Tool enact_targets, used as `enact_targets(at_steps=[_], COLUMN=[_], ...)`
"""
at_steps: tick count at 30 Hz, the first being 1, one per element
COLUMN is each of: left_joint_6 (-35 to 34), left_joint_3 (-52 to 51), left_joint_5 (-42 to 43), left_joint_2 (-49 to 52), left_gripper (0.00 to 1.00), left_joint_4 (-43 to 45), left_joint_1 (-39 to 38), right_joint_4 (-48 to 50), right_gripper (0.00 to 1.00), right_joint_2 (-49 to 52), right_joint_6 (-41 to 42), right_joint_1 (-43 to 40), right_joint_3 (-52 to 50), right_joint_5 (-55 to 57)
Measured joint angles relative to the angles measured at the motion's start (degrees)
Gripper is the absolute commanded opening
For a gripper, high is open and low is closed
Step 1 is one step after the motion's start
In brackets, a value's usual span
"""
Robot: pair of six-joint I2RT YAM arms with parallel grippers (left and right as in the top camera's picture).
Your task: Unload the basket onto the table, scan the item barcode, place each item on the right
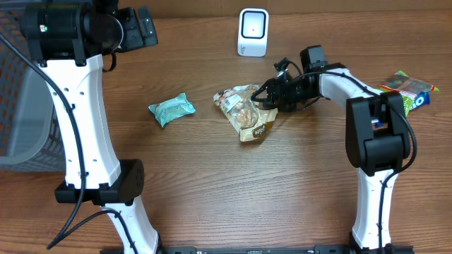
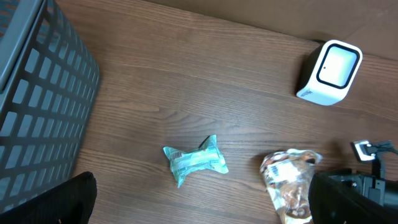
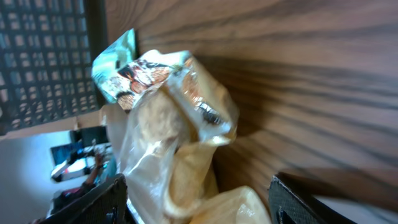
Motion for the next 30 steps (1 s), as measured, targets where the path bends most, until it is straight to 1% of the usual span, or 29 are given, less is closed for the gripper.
enact_targets(at_steps=[10, 12, 14, 15, 16, 17, 19, 27, 29, 30], left_joint_6=[0.0, 0.0, 0.0, 0.0, 0.0, 0.0, 0.0, 0.0, 0.0, 0.0], left_joint_3=[0.0, 0.0, 0.0, 0.0, 0.0, 0.0, 0.0, 0.0, 0.0, 0.0], left_joint_5=[0.0, 0.0, 0.0, -0.02, 0.0, 0.0, 0.0, 0.0, 0.0, 0.0], left_joint_2=[0.0, 0.0, 0.0, 0.0, 0.0, 0.0, 0.0, 0.0, 0.0, 0.0], left_gripper=[1.0, 1.0, 1.0, 1.0, 1.0, 1.0, 1.0, 1.0, 1.0, 1.0], left_joint_4=[0.02, 0.02, 0.02, 0.02, 0.0, 0.02, 0.0, 0.02, 0.02, 0.02], left_joint_1=[0.0, 0.0, 0.0, 0.0, 0.0, 0.0, 0.0, 0.0, 0.0, 0.0], right_joint_4=[0.74, 0.57, 0.0, -0.31, -0.57, -0.68, -0.76, -1.62, -3.13, -4.31], right_gripper=[0.72, 0.67, 0.57, 0.47, 0.33, 0.21, 0.04, 0.04, 0.04, 0.04], right_joint_2=[0.46, 0.46, 0.46, 0.46, 0.46, 0.46, 0.46, 0.13, -1.18, -2.62], right_joint_6=[0.94, 1.11, 1.6, 2.05, 2.54, 3.1, 4.74, 7.19, 7.34, 7.37], right_joint_1=[3.06, 3.74, 4.59, 5.09, 5.55, 6.05, 6.82, 6.64, 6.16, 5.92], right_joint_3=[0.0, 0.0, 0.0, 0.0, 0.0, 0.0, 0.11, 0.2, 0.2, 0.2], right_joint_5=[-2.34, -2.25, -1.55, -0.59, 0.48, 1.55, 3.19, 5.35, 8.5, 12.13])
